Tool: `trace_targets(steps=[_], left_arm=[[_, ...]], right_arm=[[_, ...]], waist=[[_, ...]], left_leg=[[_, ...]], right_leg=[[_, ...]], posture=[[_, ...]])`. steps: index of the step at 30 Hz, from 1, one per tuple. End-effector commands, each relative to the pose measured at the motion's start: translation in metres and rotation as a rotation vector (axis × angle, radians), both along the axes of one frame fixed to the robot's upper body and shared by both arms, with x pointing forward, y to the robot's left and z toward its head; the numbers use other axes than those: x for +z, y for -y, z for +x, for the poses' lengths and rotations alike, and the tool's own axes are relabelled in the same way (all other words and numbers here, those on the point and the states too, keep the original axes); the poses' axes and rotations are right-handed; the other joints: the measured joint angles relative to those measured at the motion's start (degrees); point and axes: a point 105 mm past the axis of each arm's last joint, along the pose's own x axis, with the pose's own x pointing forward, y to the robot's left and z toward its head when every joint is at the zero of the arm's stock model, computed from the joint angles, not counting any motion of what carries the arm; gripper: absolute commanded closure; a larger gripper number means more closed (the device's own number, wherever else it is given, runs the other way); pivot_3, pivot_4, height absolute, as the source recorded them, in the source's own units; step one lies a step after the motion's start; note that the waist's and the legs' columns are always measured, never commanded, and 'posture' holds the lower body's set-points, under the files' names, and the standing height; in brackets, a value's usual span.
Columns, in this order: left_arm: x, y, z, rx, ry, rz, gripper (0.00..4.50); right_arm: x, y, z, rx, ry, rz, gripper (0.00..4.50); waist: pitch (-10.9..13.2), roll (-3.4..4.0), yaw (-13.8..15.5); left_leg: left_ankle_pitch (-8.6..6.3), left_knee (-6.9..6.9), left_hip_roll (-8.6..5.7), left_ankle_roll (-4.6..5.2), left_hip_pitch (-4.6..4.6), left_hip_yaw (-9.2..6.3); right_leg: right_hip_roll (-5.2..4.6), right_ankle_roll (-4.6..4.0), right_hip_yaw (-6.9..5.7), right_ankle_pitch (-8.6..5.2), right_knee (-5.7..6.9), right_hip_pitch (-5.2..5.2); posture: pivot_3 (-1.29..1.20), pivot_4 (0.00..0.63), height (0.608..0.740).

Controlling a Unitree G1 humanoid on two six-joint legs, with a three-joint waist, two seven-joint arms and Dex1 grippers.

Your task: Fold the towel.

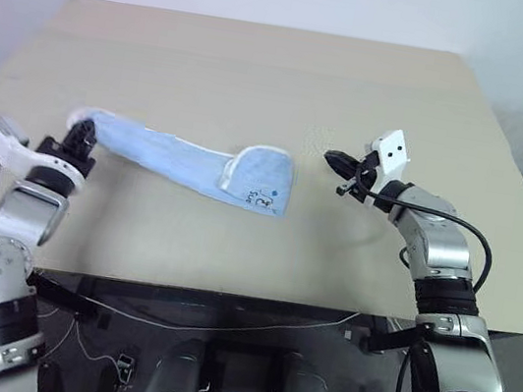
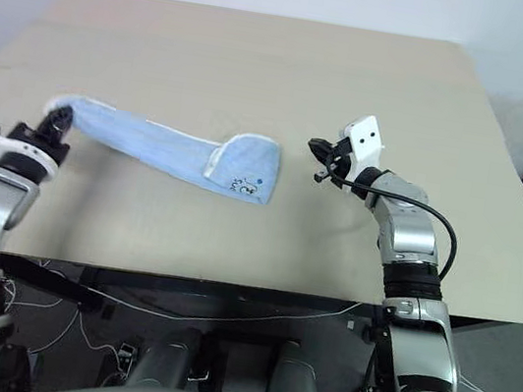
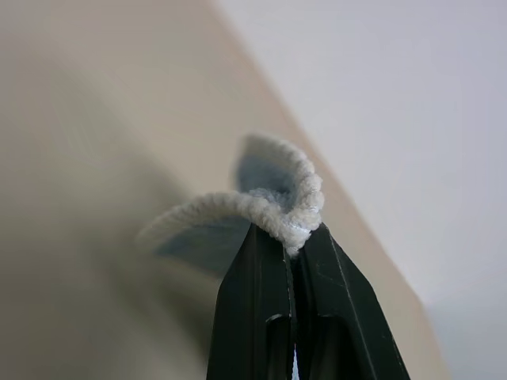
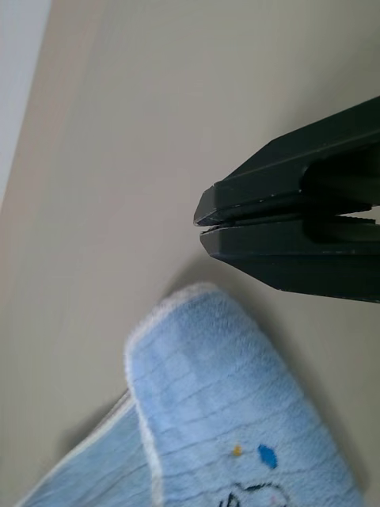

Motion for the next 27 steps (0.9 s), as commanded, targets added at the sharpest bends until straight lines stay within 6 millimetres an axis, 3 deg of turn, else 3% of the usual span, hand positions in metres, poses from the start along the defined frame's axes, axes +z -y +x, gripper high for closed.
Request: trace_targets(steps=[1,5,7,13,15,19,27], left_arm=[[0.033,0.043,0.006,-0.174,0.127,0.196,4.46],[0.039,0.113,0.006,-0.437,0.215,0.417,4.46],[0.037,0.139,0.004,-0.529,0.244,0.492,4.46],[0.027,0.209,0.006,-0.729,0.286,0.601,4.46],[0.021,0.223,0.007,-0.768,0.275,0.632,4.46],[-0.005,0.24,0.012,-0.818,0.198,0.738,4.46],[-0.031,0.23,0.012,-0.84,0.106,0.82,4.46]], right_arm=[[0.012,0.003,-0.002,-0.016,0.049,0.028,4.42],[0.01,0.008,-0.003,-0.043,0.046,0.033,4.42],[0.01,0.011,-0.003,-0.056,0.046,0.035,4.42],[0.007,0.016,-0.009,-0.08,0.043,0.038,4.42],[0.006,0.017,-0.01,-0.086,0.042,0.038,4.42],[0.006,0.02,-0.014,-0.099,0.041,0.038,4.42],[0.006,0.024,-0.017,-0.109,0.04,0.032,4.42]], waist=[[0.0,0.0,0.1],[0.0,0.0,0.0],[0.0,0.0,-0.1],[0.0,0.03,-0.1],[0.0,0.03,-0.1],[0.0,0.03,-0.1],[0.1,0.04,-0.1]], left_leg=[[-0.02,0.0,-0.01,-0.05,-0.01,0.0],[-0.04,-0.02,-0.08,-0.03,-0.05,0.04],[-0.04,-0.06,-0.08,-0.02,-0.06,0.08],[0.11,-0.13,0.03,0.04,-0.05,0.09],[0.11,-0.13,0.03,0.05,-0.05,0.09],[0.12,-0.12,0.03,0.06,-0.04,0.09],[0.12,-0.12,0.06,0.07,-0.04,0.08]], right_leg=[[0.0,0.0,-0.01,0.0,-0.03,0.02],[-0.03,0.05,0.0,0.03,-0.19,0.07],[-0.02,0.18,0.01,0.1,-0.27,0.07],[0.16,0.21,0.01,0.11,-0.31,0.05],[0.15,0.21,0.02,0.12,-0.31,0.05],[0.16,0.23,0.02,0.12,-0.3,0.05],[0.19,0.23,0.03,0.12,-0.3,0.03]], posture=[[0.0,0.15,0.74],[0.0,0.15,0.74],[0.0,0.15,0.74],[0.0,0.15,0.74],[0.0,0.15,0.74],[0.0,0.15,0.74],[0.0,0.15,0.74]])
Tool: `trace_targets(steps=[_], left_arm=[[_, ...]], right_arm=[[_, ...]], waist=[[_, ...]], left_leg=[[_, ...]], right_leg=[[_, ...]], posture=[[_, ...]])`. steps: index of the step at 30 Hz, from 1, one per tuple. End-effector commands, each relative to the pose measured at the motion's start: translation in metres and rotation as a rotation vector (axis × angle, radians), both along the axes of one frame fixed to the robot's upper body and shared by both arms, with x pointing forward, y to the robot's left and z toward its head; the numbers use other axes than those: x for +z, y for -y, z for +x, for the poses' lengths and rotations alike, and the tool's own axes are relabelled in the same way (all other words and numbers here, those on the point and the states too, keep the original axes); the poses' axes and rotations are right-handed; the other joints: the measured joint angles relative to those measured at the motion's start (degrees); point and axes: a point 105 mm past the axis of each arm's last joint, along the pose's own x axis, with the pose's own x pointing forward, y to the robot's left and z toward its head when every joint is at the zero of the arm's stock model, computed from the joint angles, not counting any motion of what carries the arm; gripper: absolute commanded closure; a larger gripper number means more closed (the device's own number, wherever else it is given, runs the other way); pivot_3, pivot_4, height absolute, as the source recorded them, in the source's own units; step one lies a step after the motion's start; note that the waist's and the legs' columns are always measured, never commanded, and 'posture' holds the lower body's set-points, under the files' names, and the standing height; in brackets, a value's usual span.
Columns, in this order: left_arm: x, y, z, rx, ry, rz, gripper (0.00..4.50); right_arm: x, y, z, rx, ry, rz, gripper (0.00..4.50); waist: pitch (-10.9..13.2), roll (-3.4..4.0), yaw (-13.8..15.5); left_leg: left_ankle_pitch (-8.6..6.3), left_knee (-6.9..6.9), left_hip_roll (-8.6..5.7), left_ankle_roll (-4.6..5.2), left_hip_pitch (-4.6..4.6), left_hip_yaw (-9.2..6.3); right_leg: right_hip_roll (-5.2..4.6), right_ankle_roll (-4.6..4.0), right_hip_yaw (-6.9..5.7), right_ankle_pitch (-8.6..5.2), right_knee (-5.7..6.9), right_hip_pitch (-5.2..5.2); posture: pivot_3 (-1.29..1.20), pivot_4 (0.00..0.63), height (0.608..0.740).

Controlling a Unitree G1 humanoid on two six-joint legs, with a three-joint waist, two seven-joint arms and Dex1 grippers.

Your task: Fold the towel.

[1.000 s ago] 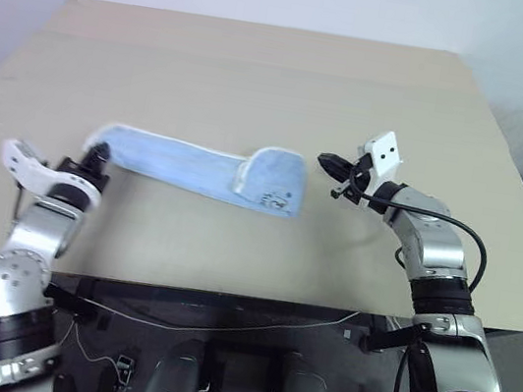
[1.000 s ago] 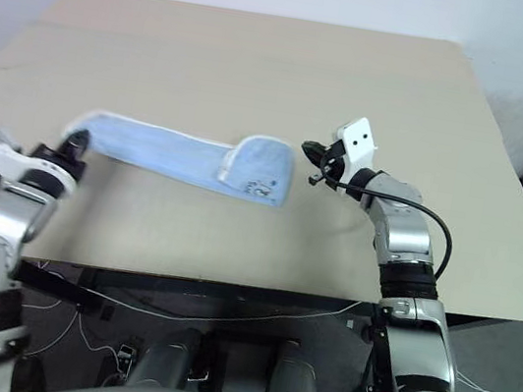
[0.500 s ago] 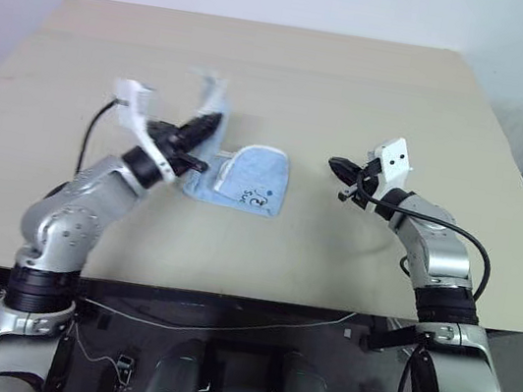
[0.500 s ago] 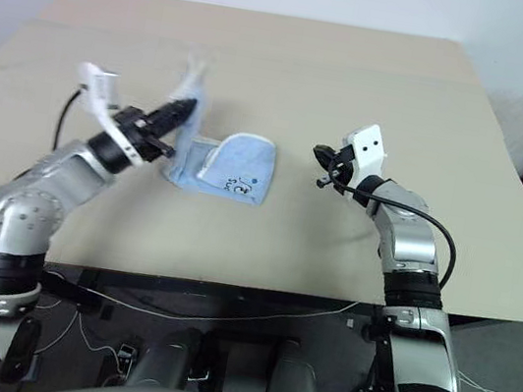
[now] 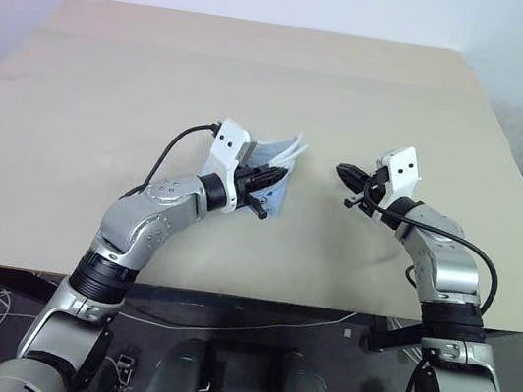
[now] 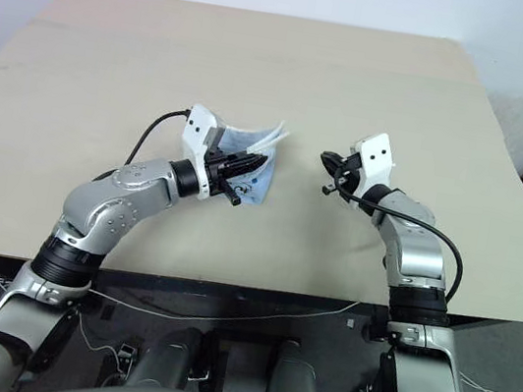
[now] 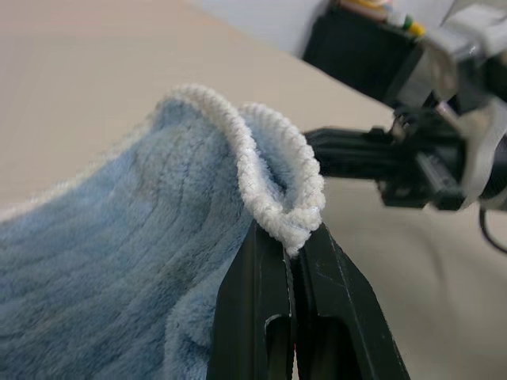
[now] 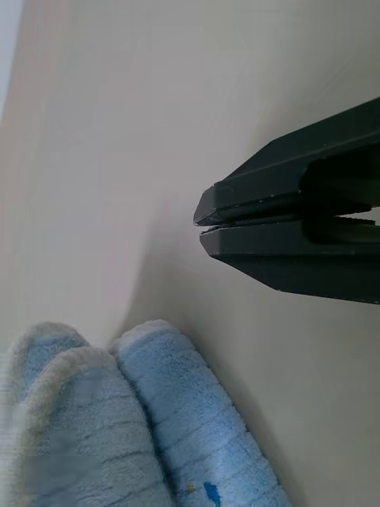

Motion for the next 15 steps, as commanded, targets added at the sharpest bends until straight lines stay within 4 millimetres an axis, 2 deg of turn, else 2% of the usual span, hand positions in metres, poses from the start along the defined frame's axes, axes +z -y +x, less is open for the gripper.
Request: trace_targets(steps=[1,3,6,11,14,15], left_arm=[[0.0,-0.003,-0.004,-0.013,0.022,0.031,4.46],[-0.001,-0.003,-0.007,-0.032,0.024,0.033,4.46],[0.008,-0.001,-0.012,-0.057,0.004,-0.069,3.81],[0.023,-0.008,-0.019,-0.071,-0.025,-0.201,2.12],[0.031,-0.031,-0.017,-0.024,-0.034,-0.277,1.1],[0.033,-0.04,-0.015,0.008,-0.029,-0.289,1.1]], right_arm=[[0.017,0.003,-0.002,-0.004,0.056,0.011,4.42],[0.018,0.002,-0.002,-0.001,0.055,0.01,4.42],[0.018,-0.002,0.0,0.011,0.057,0.008,4.42],[0.022,-0.007,0.001,0.025,0.07,0.002,4.42],[0.029,-0.011,0.0,0.042,0.09,0.001,4.42],[0.032,-0.013,-0.001,0.055,0.097,0.003,4.42]], waist=[[0.0,0.0,0.0],[0.0,0.0,0.1],[0.0,0.0,0.1],[0.0,0.0,0.0],[0.0,0.0,-0.1],[0.0,0.0,-0.1]], left_leg=[[0.0,0.0,0.0,0.0,0.0,0.0],[0.0,0.01,0.0,0.0,0.0,-0.01],[-0.01,0.03,-0.01,0.02,-0.01,-0.01],[0.0,0.04,0.0,0.02,-0.01,-0.02],[0.0,0.04,0.0,0.02,0.0,-0.02],[0.0,0.04,0.0,0.02,0.01,-0.02]], right_leg=[[0.0,0.0,0.0,0.0,0.0,0.0],[-0.01,0.0,0.0,0.0,0.0,0.0],[-0.04,0.0,0.0,0.0,0.0,0.01],[-0.04,0.0,0.01,0.0,0.03,0.01],[-0.03,0.0,0.01,0.0,0.05,0.01],[-0.02,0.0,0.01,0.0,0.05,0.01]], posture=[[0.0,0.15,0.74],[0.0,0.15,0.74],[0.0,0.15,0.74],[0.0,0.15,0.74],[0.0,0.15,0.74],[0.0,0.15,0.74]])
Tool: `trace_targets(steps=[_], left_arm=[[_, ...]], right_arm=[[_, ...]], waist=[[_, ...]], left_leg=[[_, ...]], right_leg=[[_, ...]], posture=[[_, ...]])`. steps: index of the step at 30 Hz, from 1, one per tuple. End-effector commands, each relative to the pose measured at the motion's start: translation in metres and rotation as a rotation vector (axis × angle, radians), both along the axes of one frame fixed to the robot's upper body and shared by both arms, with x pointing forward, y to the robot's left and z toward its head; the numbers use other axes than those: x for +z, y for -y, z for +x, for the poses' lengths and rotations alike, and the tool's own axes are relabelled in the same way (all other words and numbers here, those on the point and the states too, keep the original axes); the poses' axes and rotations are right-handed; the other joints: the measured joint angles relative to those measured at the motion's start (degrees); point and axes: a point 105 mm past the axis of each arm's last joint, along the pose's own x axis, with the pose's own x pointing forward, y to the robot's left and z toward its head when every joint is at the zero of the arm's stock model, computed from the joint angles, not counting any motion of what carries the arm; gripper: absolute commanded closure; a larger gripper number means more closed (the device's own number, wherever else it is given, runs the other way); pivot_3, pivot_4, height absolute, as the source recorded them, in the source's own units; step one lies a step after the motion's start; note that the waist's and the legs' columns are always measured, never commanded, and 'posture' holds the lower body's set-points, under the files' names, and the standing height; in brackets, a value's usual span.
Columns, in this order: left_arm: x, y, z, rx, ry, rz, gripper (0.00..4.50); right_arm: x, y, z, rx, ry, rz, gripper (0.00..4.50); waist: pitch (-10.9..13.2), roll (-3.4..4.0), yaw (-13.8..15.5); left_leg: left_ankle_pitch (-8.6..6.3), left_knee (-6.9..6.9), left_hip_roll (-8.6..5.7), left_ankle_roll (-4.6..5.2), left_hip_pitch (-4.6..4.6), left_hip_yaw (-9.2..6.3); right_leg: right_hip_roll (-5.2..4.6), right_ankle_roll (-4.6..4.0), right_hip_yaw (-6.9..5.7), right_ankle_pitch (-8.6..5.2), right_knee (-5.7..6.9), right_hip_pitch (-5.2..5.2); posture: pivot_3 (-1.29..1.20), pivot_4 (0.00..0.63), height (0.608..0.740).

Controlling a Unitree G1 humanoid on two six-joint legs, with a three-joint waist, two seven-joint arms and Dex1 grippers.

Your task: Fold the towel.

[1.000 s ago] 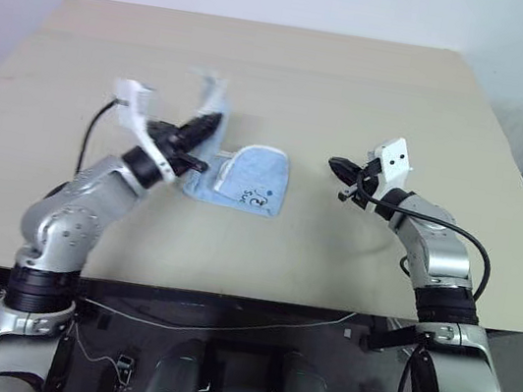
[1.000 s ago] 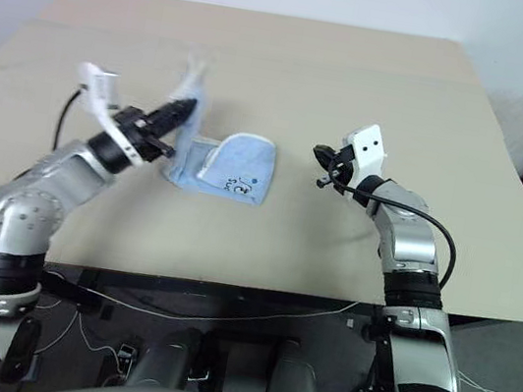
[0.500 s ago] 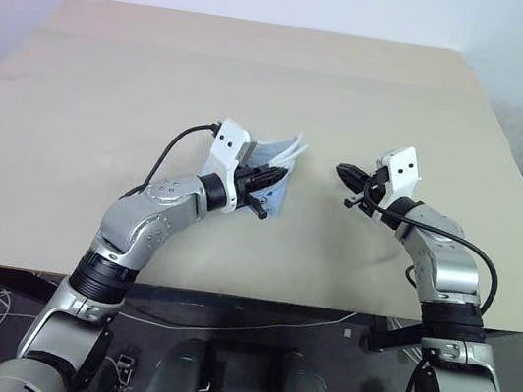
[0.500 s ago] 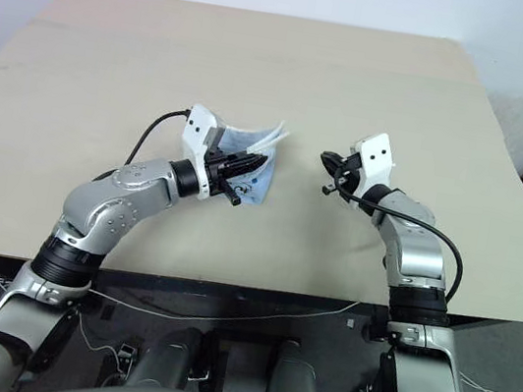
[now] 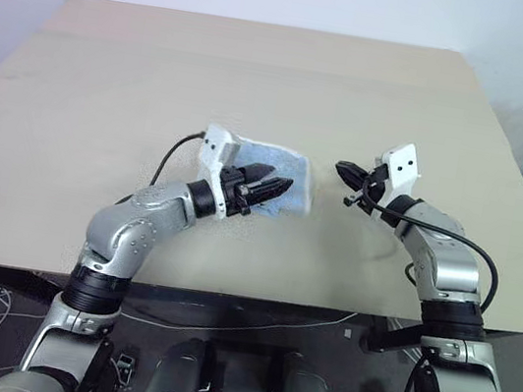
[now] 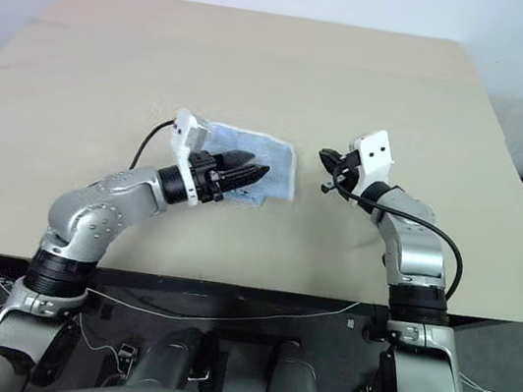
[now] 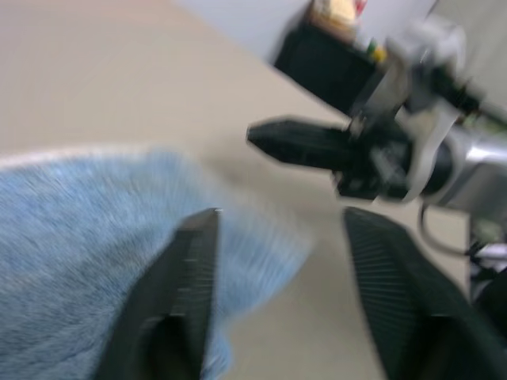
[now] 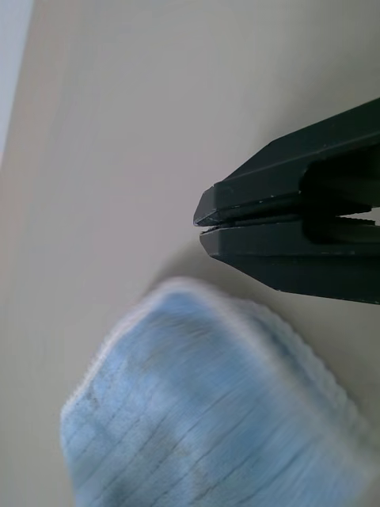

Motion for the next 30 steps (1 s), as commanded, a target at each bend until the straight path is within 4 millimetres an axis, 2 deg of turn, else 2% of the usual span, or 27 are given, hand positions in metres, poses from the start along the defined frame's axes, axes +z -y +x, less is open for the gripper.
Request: trace_targets(steps=[1,3,4,5,6,9,13,17,21,23,25,26,28,30], left_arm=[[0.016,-0.035,0.005,0.114,0.041,-0.058,1.08],[0.011,-0.058,0.018,0.238,0.047,-0.003,1.08],[0.005,-0.066,0.023,0.287,0.048,0.045,1.5],[0.003,-0.072,0.026,0.315,0.062,0.075,1.7],[0.001,-0.075,0.029,0.33,0.073,0.093,2.07],[-0.007,-0.076,0.035,0.338,0.07,0.108,3.09],[-0.035,-0.068,0.04,0.307,0.024,0.19,4.48],[-0.077,-0.071,0.044,0.318,-0.049,0.349,4.48],[-0.095,-0.075,0.045,0.329,-0.046,0.426,4.48],[-0.089,-0.077,0.046,0.348,-0.034,0.375,4.48],[-0.071,-0.079,0.046,0.368,0.007,0.268,4.48],[-0.061,-0.08,0.046,0.376,0.027,0.218,4.48],[-0.032,-0.096,0.043,0.418,0.087,0.117,4.48],[-0.018,-0.108,0.04,0.448,0.122,0.093,4.48]], right_arm=[[0.031,-0.013,-0.003,0.059,0.098,0.012,4.46],[0.036,-0.023,-0.005,0.095,0.107,0.032,4.46],[0.037,-0.029,-0.006,0.117,0.109,0.04,4.5],[0.038,-0.038,-0.008,0.146,0.107,0.051,4.5],[0.039,-0.046,-0.009,0.172,0.102,0.06,4.5],[0.033,-0.071,-0.009,0.224,0.075,0.068,4.5],[0.01,-0.095,-0.003,0.261,-0.004,0.071,4.5],[-0.031,-0.105,-0.003,0.268,-0.13,0.031,4.5],[-0.058,-0.107,-0.006,0.264,-0.196,-0.005,4.5],[-0.062,-0.106,-0.006,0.26,-0.196,-0.014,4.5],[-0.052,-0.105,-0.008,0.27,-0.147,0.006,4.5],[-0.044,-0.103,-0.008,0.274,-0.121,0.027,4.5],[-0.015,-0.09,-0.006,0.264,-0.064,0.094,4.5],[0.001,-0.08,-0.007,0.263,-0.047,0.131,4.5]], waist=[[0.0,0.0,0.0],[0.0,0.0,0.0],[0.0,0.0,0.0],[0.0,0.0,0.0],[0.0,0.0,0.0],[0.0,0.0,0.1],[0.0,0.0,0.2],[0.0,-0.01,0.1],[-0.1,0.04,-0.1],[-0.1,0.03,-0.1],[-0.1,0.03,-0.1],[-0.1,0.03,-0.1],[0.0,0.01,-0.1],[0.0,0.0,-0.1]], left_leg=[[0.0,0.0,0.0,0.0,0.0,0.0],[0.0,0.0,0.01,0.0,0.0,0.0],[0.0,0.01,0.0,0.0,0.0,0.0],[0.0,0.02,0.0,0.0,0.01,0.0],[0.0,0.02,0.0,0.0,0.02,0.0],[0.0,0.02,-0.01,0.0,0.0,0.0],[0.0,0.02,-0.02,0.0,0.0,0.0],[0.0,0.02,-0.04,0.0,0.0,0.01],[0.0,0.01,-0.02,-0.01,0.03,0.03],[0.0,0.02,-0.01,-0.02,0.11,0.03],[0.0,0.02,0.0,-0.03,0.13,0.01],[0.0,0.02,-0.01,-0.03,0.13,0.01],[0.0,0.02,-0.01,-0.03,0.08,0.0],[0.0,0.02,-0.01,-0.03,-0.03,0.01]], right_leg=[[0.01,0.0,0.0,0.0,0.01,0.0],[0.01,0.0,0.0,0.0,0.02,0.0],[0.01,0.0,0.0,0.0,0.03,0.0],[0.02,0.0,0.0,0.0,0.03,0.0],[0.02,0.0,-0.01,0.0,0.05,0.0],[0.02,0.0,-0.01,0.0,0.04,0.0],[0.0,0.0,-0.02,0.0,0.04,0.01],[-0.01,-0.01,-0.02,0.0,0.05,0.01],[-0.01,-0.01,-0.01,0.01,0.09,0.0],[-0.01,-0.01,-0.01,0.01,0.13,0.05],[-0.04,-0.01,-0.01,0.01,0.14,0.07],[-0.06,-0.01,-0.01,0.01,0.14,0.07],[-0.1,-0.01,-0.01,0.01,0.14,0.02],[-0.15,-0.01,0.0,0.01,0.17,-0.09]], posture=[[0.0,0.15,0.74],[0.0,0.15,0.74],[0.0,0.15,0.74],[0.0,0.15,0.74],[0.0,0.15,0.74],[0.0,0.15,0.74],[0.0,0.15,0.74],[0.0,0.15,0.74],[0.0,0.15,0.74],[0.0,0.15,0.74],[0.0,0.15,0.74],[0.0,0.15,0.74],[0.0,0.15,0.74],[0.0,0.15,0.74]])
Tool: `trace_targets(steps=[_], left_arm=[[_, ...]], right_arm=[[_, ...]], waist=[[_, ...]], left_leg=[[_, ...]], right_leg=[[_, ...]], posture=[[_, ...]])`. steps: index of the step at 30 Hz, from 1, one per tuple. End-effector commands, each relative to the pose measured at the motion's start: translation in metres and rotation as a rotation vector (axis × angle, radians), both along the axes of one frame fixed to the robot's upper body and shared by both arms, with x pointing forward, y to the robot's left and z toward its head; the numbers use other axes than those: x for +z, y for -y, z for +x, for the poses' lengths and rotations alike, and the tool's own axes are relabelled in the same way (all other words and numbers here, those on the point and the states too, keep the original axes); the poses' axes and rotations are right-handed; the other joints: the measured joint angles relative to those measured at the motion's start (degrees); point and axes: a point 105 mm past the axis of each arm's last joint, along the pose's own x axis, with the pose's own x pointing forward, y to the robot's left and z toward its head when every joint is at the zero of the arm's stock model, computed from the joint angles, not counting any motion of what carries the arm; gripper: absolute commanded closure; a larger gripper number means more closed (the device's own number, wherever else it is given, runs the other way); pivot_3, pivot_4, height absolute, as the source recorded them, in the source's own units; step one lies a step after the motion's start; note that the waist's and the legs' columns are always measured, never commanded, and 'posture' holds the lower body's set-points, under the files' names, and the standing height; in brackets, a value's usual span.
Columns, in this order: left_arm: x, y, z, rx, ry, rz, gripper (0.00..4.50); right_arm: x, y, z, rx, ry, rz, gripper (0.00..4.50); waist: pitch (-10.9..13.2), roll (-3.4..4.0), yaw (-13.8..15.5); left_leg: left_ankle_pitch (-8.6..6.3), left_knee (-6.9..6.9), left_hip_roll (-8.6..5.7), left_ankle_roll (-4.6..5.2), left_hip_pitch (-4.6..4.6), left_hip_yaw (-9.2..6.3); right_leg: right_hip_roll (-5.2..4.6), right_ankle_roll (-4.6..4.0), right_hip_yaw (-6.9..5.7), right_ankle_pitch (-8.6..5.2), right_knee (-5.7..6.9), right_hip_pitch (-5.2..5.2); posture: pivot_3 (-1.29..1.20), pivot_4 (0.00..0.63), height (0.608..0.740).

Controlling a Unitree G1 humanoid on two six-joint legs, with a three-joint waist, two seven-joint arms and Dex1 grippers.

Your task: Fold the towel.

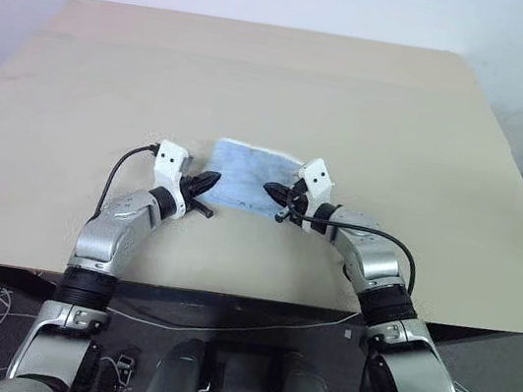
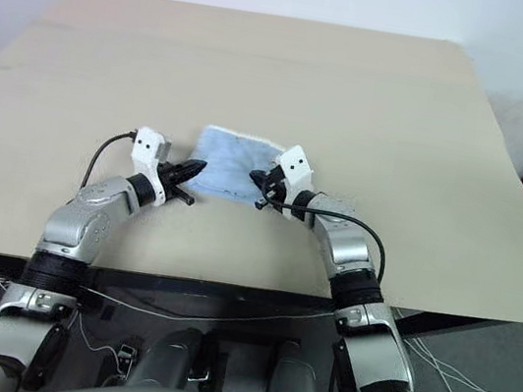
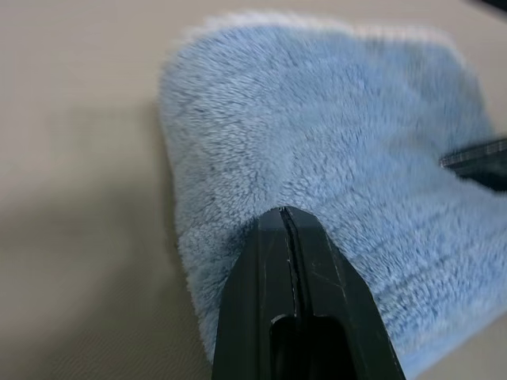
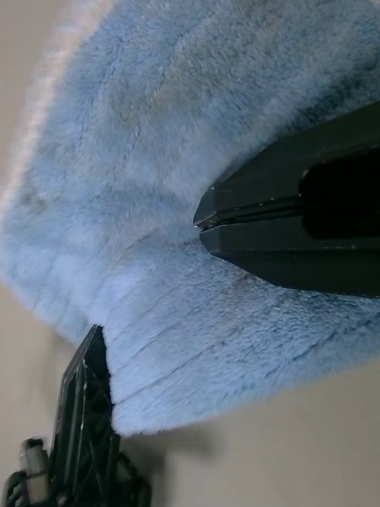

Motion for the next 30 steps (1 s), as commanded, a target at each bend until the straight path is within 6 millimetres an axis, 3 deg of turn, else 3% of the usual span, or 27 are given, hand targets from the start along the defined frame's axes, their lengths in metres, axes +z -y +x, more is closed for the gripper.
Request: trace_targets(steps=[1,4,8,14,15,23,30], left_arm=[[0.044,-0.035,-0.005,0.081,0.147,0.002,4.49],[0.036,-0.066,-0.012,0.136,0.146,0.209,4.5],[0.027,-0.08,-0.02,0.149,0.129,0.28,4.5],[0.021,-0.077,-0.024,0.143,0.124,0.27,4.5],[0.02,-0.075,-0.025,0.138,0.124,0.269,4.5],[0.015,-0.066,-0.031,0.115,0.119,0.248,4.5],[0.014,-0.064,-0.032,0.111,0.115,0.238,4.5]], right_arm=[[0.049,0.024,0.0,-0.008,0.071,0.111,4.32],[0.06,0.039,-0.01,0.03,-0.06,0.204,3.65],[0.053,0.046,-0.01,-0.007,-0.288,0.316,2.27],[0.032,0.047,-0.008,-0.063,-0.495,0.343,0.18],[0.028,0.046,-0.007,-0.074,-0.513,0.33,0.03],[0.011,0.03,-0.01,-0.048,-0.573,0.275,0.03],[0.017,0.0,-0.012,0.04,-0.604,0.306,0.03]], waist=[[0.0,0.0,0.1],[0.0,0.03,0.0],[0.0,0.02,0.0],[0.0,0.02,0.2],[0.0,0.02,0.1],[0.0,0.02,-0.2],[0.0,0.01,-0.2]], left_leg=[[0.0,0.01,0.0,0.0,-0.01,0.0],[-0.01,0.0,-0.01,0.01,0.03,0.0],[-0.15,-0.05,0.01,0.14,0.04,-0.03],[-0.21,-0.05,-0.01,-0.05,-0.21,-0.04],[-0.16,-0.05,-0.01,-0.12,-0.32,-0.04],[-0.01,0.0,0.02,0.01,-0.66,0.0],[0.0,0.06,0.05,0.04,-0.65,0.03]], right_leg=[[-0.02,0.0,0.0,0.0,0.01,0.0],[-0.02,0.0,-0.01,0.0,-0.01,0.02],[-0.11,-0.04,0.0,0.0,-0.04,-0.02],[-0.23,-0.19,0.04,0.09,-0.05,-0.29],[-0.23,-0.2,0.06,0.1,-0.05,-0.39],[-0.09,-0.2,0.03,0.13,-0.01,-0.7],[0.15,-0.19,0.01,0.13,0.08,-0.69]], posture=[[0.0,0.15,0.74],[0.0,0.15,0.74],[0.0,0.15,0.74],[0.0,0.15,0.74],[0.0,0.15,0.74],[0.0,0.15,0.74],[0.0,0.15,0.74]])
